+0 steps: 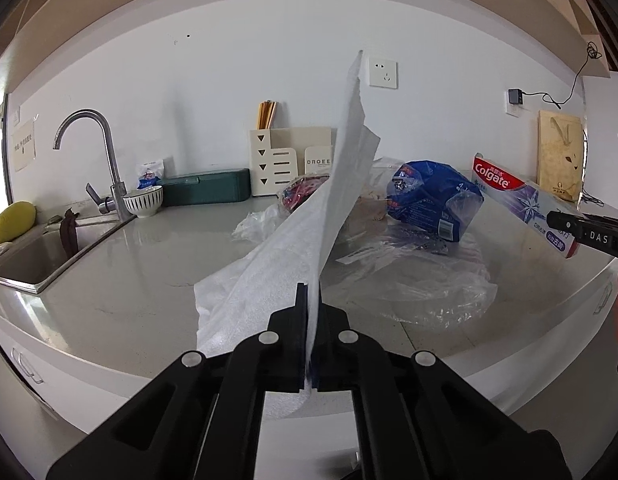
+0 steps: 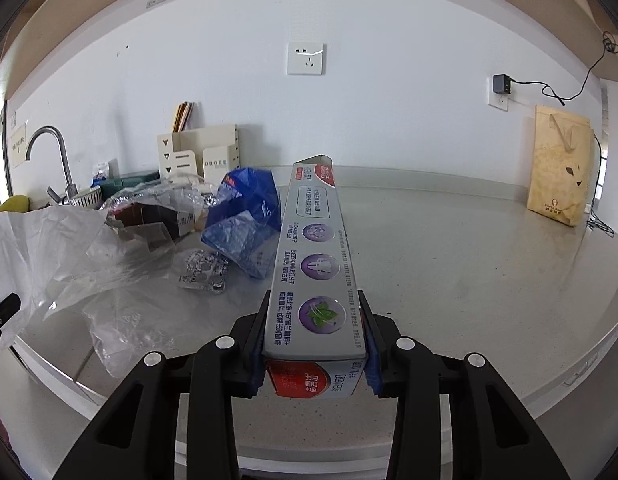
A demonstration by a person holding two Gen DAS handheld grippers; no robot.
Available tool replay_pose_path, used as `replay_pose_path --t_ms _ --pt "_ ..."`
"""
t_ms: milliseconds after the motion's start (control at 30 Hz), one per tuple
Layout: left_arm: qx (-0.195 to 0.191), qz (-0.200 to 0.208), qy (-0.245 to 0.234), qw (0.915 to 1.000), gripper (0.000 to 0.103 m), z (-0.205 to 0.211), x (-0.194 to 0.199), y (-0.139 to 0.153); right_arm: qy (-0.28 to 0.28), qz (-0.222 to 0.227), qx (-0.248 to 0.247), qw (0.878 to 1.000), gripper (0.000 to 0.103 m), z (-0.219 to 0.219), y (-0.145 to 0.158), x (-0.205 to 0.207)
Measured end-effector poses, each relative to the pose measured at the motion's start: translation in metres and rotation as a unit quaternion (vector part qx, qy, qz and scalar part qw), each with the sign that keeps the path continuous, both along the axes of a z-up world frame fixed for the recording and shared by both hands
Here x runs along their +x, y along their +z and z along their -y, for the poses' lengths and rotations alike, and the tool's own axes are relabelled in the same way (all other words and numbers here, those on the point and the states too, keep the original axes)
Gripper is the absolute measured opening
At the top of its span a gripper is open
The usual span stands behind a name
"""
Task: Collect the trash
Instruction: 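Lift the white sheet and toothpaste box and carry both down toward the wastebasket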
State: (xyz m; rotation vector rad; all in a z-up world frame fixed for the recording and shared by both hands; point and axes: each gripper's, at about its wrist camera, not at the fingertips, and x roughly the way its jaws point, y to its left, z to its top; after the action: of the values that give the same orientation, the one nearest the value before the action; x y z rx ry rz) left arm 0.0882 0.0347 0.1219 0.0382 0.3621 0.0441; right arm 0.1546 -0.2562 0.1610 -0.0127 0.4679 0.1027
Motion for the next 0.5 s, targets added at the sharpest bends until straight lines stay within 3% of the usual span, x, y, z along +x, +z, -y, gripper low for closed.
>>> replay_pose_path --t_ms 500 --pt "-0.004 0.055 -0.020 0.9983 0.002 0.008 -0.057 0.041 0.018 0.050 0.009 0.999 0.042 -0.001 0.039 -0.088"
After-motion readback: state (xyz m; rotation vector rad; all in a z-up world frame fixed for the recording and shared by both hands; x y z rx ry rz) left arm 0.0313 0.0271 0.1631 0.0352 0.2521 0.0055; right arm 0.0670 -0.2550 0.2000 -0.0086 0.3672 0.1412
